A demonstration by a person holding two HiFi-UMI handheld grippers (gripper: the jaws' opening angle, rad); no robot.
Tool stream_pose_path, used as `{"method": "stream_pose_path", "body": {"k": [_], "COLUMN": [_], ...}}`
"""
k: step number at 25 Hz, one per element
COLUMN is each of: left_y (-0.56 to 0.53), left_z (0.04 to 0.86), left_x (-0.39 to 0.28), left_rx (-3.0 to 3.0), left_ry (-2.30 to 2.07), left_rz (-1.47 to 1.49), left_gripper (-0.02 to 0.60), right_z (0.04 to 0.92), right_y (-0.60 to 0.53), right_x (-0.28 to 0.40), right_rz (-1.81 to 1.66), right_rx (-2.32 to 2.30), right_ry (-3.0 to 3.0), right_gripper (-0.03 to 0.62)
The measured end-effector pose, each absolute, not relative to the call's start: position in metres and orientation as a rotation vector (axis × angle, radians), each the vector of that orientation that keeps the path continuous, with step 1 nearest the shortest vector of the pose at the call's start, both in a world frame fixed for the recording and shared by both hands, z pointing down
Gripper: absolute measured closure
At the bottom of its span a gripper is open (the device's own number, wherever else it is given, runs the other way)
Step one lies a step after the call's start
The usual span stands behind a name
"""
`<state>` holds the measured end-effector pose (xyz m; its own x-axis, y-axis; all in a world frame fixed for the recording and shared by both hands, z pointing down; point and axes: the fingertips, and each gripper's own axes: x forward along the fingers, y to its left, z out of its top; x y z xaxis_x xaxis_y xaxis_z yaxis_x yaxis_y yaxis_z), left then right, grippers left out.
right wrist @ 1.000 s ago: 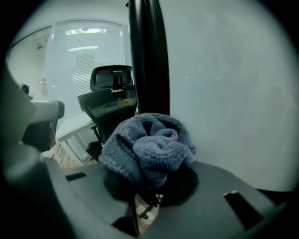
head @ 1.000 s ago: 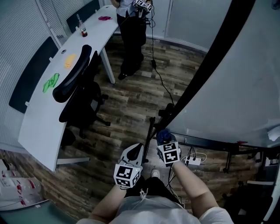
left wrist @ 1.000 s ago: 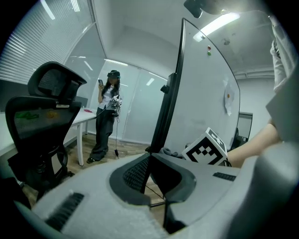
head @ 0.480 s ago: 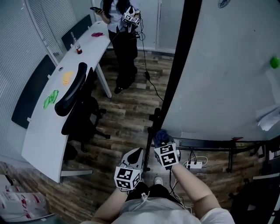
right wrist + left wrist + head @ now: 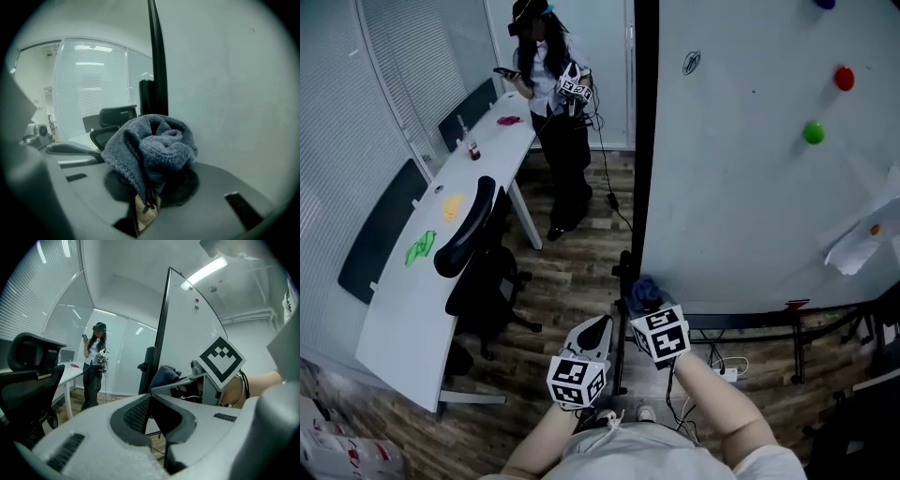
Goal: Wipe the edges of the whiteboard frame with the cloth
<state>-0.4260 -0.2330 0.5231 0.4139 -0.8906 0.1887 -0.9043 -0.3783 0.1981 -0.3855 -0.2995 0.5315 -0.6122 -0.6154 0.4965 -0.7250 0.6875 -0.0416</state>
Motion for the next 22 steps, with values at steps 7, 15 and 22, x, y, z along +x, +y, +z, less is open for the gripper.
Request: {"method": "stream_pose_path", "body": {"k": [7, 15, 22], "left_y": [-0.247, -0.259, -0.275], "left_z": [0.472, 0.426, 0.367], "left_x": [-0.421, -0.412, -0.418], "left_rx": [2.513, 2.646, 2.750], "left_ry": [-1.540, -1.506, -1.578], "left_rz": [0.022, -0.016, -0.105], "left_gripper": [0.561, 0.561, 0.561], "right_z": [0.463, 0.400, 0.336], "right_y": [-0.303, -0.306, -0.308], "right_x": [-0.386, -0.387, -0.392], "right_rz": [0.209, 0.099, -0.051], "right_rx": [1.032, 1.067, 1.088], "right_ry": [-2.526, -2.586, -2.649], "right_gripper": [0.525, 0.525, 0.525]}}
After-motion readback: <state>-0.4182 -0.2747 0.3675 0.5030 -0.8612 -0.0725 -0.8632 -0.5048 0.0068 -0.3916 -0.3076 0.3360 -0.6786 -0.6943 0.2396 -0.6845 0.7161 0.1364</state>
